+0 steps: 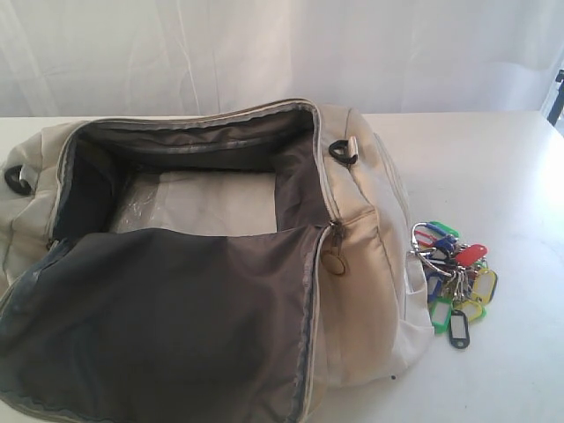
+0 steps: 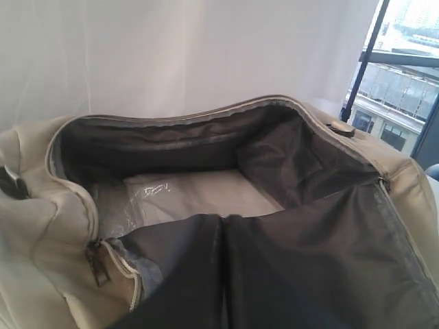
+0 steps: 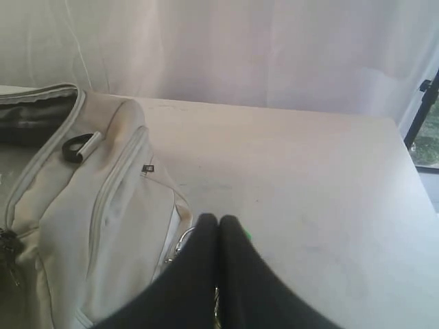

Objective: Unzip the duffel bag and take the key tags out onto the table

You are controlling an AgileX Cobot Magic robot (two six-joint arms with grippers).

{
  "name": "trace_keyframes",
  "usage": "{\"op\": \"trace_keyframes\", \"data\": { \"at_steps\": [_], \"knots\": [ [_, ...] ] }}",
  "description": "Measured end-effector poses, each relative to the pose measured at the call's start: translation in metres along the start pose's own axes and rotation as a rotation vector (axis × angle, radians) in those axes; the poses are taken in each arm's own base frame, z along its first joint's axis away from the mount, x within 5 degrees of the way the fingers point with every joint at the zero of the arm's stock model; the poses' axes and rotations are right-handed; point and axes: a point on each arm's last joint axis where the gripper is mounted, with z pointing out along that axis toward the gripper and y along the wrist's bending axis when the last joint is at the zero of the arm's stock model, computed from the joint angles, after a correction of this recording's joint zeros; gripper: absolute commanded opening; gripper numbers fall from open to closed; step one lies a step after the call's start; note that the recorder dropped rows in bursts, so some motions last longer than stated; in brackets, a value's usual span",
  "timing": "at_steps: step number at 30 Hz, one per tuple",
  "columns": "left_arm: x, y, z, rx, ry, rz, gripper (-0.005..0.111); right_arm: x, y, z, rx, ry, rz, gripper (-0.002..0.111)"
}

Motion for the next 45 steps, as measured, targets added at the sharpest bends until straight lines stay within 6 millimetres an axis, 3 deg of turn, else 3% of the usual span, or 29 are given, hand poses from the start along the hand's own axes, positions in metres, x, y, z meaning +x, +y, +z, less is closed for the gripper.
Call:
{"op": "trace_keyframes", "data": {
  "at_steps": [7, 15, 22, 31, 45],
  "knots": [
    [0.003, 0.004, 0.001, -0.035, -0.009, -0.038, 0.0, 0.0, 0.0, 0.0, 0.0, 0.0, 0.002, 0.0],
    [0.048, 0.04, 0.003, -0.35, 0.121, -0.135, 0.0, 0.0, 0.0, 0.0, 0.0, 0.0, 0.002, 0.0],
    [0.068, 0.048, -0.001, -0.417, 0.278, -0.013, 0.0, 0.0, 0.0, 0.0, 0.0, 0.0, 0.002, 0.0],
    [0.072, 0.039, 0.002, -0.265, 0.355, 0.24, 0.0, 0.0, 0.0, 0.0, 0.0, 0.0, 0.002, 0.0],
    [0.072, 0.041, 0.002, -0.323, 0.339, 0.173, 0.0, 0.0, 0.0, 0.0, 0.0, 0.0, 0.002, 0.0]
  ]
}}
